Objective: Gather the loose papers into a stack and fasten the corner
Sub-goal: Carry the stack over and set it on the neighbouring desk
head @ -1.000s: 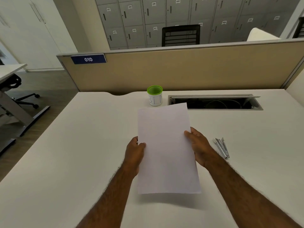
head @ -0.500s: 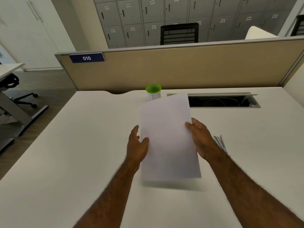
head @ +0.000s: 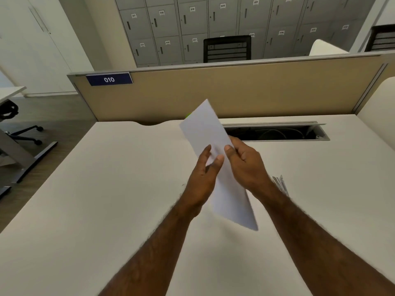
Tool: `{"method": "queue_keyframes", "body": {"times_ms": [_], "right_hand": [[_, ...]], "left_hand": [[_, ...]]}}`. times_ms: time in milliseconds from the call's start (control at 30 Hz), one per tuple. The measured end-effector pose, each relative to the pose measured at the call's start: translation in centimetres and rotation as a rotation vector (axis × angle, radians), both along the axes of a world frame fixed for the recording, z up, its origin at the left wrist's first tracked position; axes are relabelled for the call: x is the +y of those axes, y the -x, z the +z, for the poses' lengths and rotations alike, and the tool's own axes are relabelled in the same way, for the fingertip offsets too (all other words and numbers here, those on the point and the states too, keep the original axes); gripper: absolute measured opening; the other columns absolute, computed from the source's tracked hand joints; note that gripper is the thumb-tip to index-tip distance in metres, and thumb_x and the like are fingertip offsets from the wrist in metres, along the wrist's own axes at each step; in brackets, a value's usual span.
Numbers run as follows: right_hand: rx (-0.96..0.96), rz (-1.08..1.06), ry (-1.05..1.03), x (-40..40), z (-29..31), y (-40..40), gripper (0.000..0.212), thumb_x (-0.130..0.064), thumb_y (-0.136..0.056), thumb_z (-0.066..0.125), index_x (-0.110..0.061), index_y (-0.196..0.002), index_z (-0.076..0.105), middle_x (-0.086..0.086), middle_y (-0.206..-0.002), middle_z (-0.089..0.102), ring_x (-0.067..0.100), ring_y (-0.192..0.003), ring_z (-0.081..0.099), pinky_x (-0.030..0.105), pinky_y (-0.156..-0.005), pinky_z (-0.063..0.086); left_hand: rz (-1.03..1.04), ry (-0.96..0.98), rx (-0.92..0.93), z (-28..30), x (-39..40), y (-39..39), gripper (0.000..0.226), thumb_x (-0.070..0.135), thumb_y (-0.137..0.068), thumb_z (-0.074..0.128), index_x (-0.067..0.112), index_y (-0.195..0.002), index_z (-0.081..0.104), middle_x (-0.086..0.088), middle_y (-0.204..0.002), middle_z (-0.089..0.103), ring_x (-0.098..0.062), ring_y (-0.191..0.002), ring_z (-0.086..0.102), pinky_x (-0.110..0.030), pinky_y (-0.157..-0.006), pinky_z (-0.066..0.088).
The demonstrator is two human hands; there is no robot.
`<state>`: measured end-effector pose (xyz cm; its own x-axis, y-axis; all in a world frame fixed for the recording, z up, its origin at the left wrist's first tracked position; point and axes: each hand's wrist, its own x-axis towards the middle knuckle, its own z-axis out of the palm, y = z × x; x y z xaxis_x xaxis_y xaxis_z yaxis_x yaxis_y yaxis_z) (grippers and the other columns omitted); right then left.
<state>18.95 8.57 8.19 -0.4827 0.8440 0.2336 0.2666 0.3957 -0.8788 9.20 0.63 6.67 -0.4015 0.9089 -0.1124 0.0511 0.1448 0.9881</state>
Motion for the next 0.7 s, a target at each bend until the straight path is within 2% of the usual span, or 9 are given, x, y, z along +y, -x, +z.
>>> {"method": "queue_keyframes", "body": {"times_ms": [67,133,200,267,400,500,567,633,700], "right_hand": [[-0.021,0.072,-0.015,-0.6,-0.4,0.2,0.037,-0.031,-0.100,0.042,-0.027,-0.137,0.049,-0.009,-0.122,0.062,0.009,-0.104,0.060,0.026,-0.091,0.049],[-0.068,0.117,-0.021,-1.2,-1.1,0.4,0.038,-0.034,-0.099,0.043,-0.030,-0.136,0.049,-0.010,-0.131,0.059,0.010,-0.114,0.058,0.030,-0.097,0.049],[-0.128,0.124,-0.011,-1.7,-1.8,0.5,0.039,-0.035,-0.099,0.043,-0.027,-0.137,0.050,-0.007,-0.137,0.055,0.013,-0.122,0.054,0.035,-0.104,0.045],[-0.164,0.116,0.033,-1.9,-2.3,0.3,0.040,-0.037,-0.099,0.042,-0.023,-0.135,0.053,-0.003,-0.135,0.058,0.016,-0.122,0.054,0.036,-0.106,0.044],[-0.159,0.059,0.076,-1.5,-2.7,-0.9,0.034,-0.034,-0.096,0.051,-0.019,-0.125,0.060,-0.001,-0.128,0.062,0.016,-0.116,0.058,0.034,-0.103,0.046],[-0.168,-0.068,0.072,-0.4,-3.3,-2.4,0.037,-0.036,-0.093,0.055,-0.023,-0.128,0.057,-0.003,-0.135,0.057,0.018,-0.121,0.054,0.037,-0.105,0.044],[-0.205,-0.206,0.096,0.7,-4.0,-3.8,0.046,-0.044,-0.091,0.056,-0.025,-0.133,0.051,-0.003,-0.142,0.050,0.020,-0.126,0.049,0.041,-0.106,0.040],[-0.159,-0.397,0.215,1.4,-4.7,-5.4,0.057,-0.050,-0.087,0.058,-0.025,-0.137,0.045,-0.002,-0.145,0.046,0.021,-0.131,0.044,0.041,-0.106,0.037],[0.027,-0.552,0.493,1.7,-5.2,-7.1,0.069,-0.052,-0.083,0.063,-0.024,-0.141,0.038,0.000,-0.146,0.042,0.024,-0.132,0.042,0.042,-0.106,0.036]], "left_hand": [[-0.029,-0.040,-0.203,0.0,0.2,-0.2,0.080,0.068,-0.080,0.048,0.037,-0.150,0.027,0.005,-0.151,0.042,-0.020,-0.134,0.046,-0.046,-0.109,0.043],[0.012,-0.082,-0.319,-0.4,0.3,-0.3,0.069,0.059,-0.084,0.051,0.031,-0.146,0.037,0.000,-0.139,0.055,-0.022,-0.125,0.056,-0.044,-0.102,0.050],[0.110,-0.081,-0.412,-0.9,0.6,-0.3,0.055,0.047,-0.091,0.053,0.025,-0.140,0.045,-0.004,-0.126,0.064,-0.023,-0.115,0.063,-0.036,-0.091,0.057],[0.193,-0.030,-0.457,-1.5,0.9,-0.1,0.046,0.042,-0.095,0.051,0.023,-0.137,0.049,-0.002,-0.119,0.066,-0.021,-0.108,0.065,-0.029,-0.079,0.059],[0.257,0.021,-0.425,-2.1,1.6,0.0,0.039,0.029,-0.100,0.052,0.022,-0.137,0.050,-0.007,-0.129,0.063,-0.028,-0.114,0.061,-0.047,-0.096,0.053],[0.204,0.030,-0.313,-1.3,2.6,-0.6,0.038,0.024,-0.100,0.052,0.025,-0.138,0.045,-0.006,-0.131,0.059,-0.029,-0.112,0.061,-0.052,-0.096,0.052],[0.182,0.006,-0.317,-0.4,3.5,-1.1,0.037,0.023,-0.099,0.052,0.025,-0.135,0.045,-0.007,-0.130,0.059,-0.028,-0.110,0.061,-0.054,-0.097,0.051],[0.179,-0.027,-0.362,0.9,4.7,-1.5,0.036,0.020,-0.100,0.051,0.022,-0.136,0.046,-0.007,-0.130,0.060,-0.029,-0.111,0.060,-0.054,-0.099,0.049],[0.186,-0.090,-0.451,1.9,5.9,-1.8,0.034,0.014,-0.098,0.051,0.021,-0.132,0.051,-0.007,-0.129,0.062,-0.029,-0.112,0.061,-0.052,-0.098,0.050]]}}
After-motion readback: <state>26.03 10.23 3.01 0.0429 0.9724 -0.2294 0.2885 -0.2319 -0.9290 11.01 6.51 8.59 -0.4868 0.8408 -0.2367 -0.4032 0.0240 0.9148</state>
